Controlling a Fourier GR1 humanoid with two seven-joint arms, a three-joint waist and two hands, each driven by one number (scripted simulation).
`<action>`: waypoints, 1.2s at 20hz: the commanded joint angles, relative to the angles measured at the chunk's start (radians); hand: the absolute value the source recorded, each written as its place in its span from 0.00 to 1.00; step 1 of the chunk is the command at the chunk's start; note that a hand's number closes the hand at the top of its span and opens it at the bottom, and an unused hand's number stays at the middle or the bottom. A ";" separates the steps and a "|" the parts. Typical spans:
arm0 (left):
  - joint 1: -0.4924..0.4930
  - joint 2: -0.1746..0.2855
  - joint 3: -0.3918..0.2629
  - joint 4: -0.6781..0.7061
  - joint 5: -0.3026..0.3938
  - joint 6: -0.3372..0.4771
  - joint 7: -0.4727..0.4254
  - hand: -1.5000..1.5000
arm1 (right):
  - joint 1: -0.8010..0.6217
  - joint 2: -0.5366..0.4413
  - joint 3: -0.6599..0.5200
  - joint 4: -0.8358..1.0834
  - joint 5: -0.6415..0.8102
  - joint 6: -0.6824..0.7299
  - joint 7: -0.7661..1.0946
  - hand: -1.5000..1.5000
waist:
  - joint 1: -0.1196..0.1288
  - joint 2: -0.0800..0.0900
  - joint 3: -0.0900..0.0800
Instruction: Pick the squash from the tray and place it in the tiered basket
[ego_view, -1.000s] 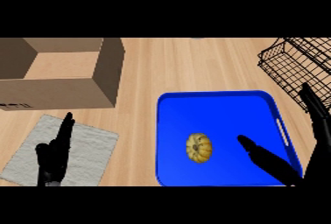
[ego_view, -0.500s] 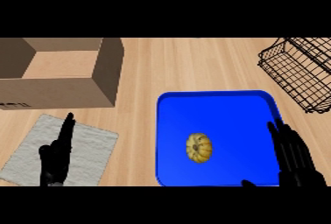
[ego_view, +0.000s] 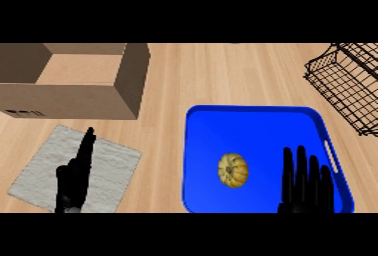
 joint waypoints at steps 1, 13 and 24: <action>0.000 -0.032 -0.007 0.064 0.018 -0.025 -0.002 0.50 | -0.085 0.172 0.132 0.121 0.224 0.156 0.166 0.00 | 0.016 0.012 -0.003; 0.014 -0.014 -0.037 -0.030 -0.011 -0.025 0.070 0.50 | -0.154 0.176 0.124 0.250 0.189 0.369 0.348 0.00 | 0.033 0.015 0.002; 0.005 -0.031 -0.023 0.002 -0.009 -0.045 0.054 0.50 | -0.272 0.178 0.094 0.364 0.022 0.421 0.437 0.00 | 0.036 0.020 0.001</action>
